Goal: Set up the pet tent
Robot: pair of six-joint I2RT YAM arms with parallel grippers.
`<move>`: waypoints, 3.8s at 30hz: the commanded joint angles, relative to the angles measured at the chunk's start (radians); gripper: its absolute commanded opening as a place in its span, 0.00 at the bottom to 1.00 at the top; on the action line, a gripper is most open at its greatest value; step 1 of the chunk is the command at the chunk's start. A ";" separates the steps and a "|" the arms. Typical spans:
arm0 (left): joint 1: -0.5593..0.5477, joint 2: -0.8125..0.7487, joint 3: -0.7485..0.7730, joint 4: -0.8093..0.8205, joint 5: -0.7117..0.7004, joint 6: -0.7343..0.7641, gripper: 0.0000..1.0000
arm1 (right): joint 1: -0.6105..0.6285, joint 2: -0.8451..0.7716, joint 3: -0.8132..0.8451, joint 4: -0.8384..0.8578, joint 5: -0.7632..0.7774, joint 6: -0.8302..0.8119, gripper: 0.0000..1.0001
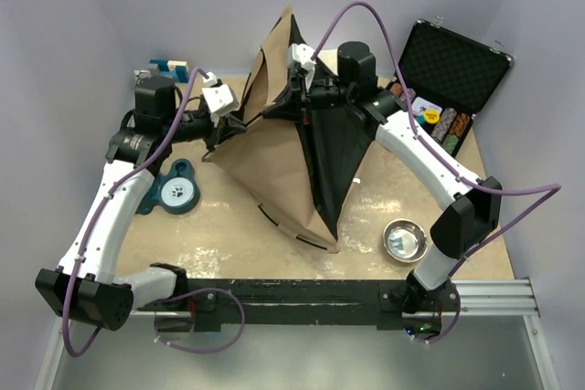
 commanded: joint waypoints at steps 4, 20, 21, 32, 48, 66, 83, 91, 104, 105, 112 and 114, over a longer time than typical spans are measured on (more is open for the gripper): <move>-0.002 0.027 -0.013 -0.139 -0.048 0.018 0.00 | -0.001 0.004 0.066 -0.043 0.001 -0.079 0.00; 0.006 0.024 -0.007 -0.145 -0.052 0.010 0.00 | -0.036 -0.021 0.057 -0.051 0.062 -0.225 0.71; 0.006 0.024 -0.006 -0.143 -0.054 0.010 0.00 | -0.036 -0.009 0.070 -0.058 0.059 -0.229 0.70; 0.023 0.028 -0.005 -0.136 -0.051 -0.016 0.00 | -0.021 0.054 0.136 -0.176 0.009 -0.316 0.00; 0.083 0.067 0.013 -0.145 -0.078 -0.022 0.00 | -0.033 0.019 0.100 -0.221 -0.017 -0.360 0.00; 0.040 0.081 -0.004 -0.133 -0.124 -0.042 0.00 | -0.031 0.007 0.092 -0.170 -0.043 -0.304 0.00; 0.032 0.099 0.004 -0.142 -0.111 -0.042 0.00 | -0.031 -0.016 0.060 -0.164 -0.056 -0.307 0.00; 0.014 0.096 0.014 -0.145 -0.089 -0.040 0.00 | -0.030 -0.002 0.067 -0.155 -0.053 -0.289 0.00; -0.019 0.107 0.090 -0.142 -0.086 -0.076 0.00 | 0.012 0.034 0.112 -0.310 -0.011 -0.430 0.00; -0.020 0.108 0.091 -0.140 -0.086 -0.079 0.00 | 0.013 0.039 0.115 -0.312 -0.011 -0.430 0.00; -0.052 0.107 0.102 -0.136 -0.085 -0.096 0.00 | 0.059 0.079 0.169 -0.305 -0.005 -0.413 0.00; -0.052 0.097 0.106 -0.128 -0.085 -0.102 0.00 | 0.062 0.085 0.175 -0.304 0.001 -0.409 0.00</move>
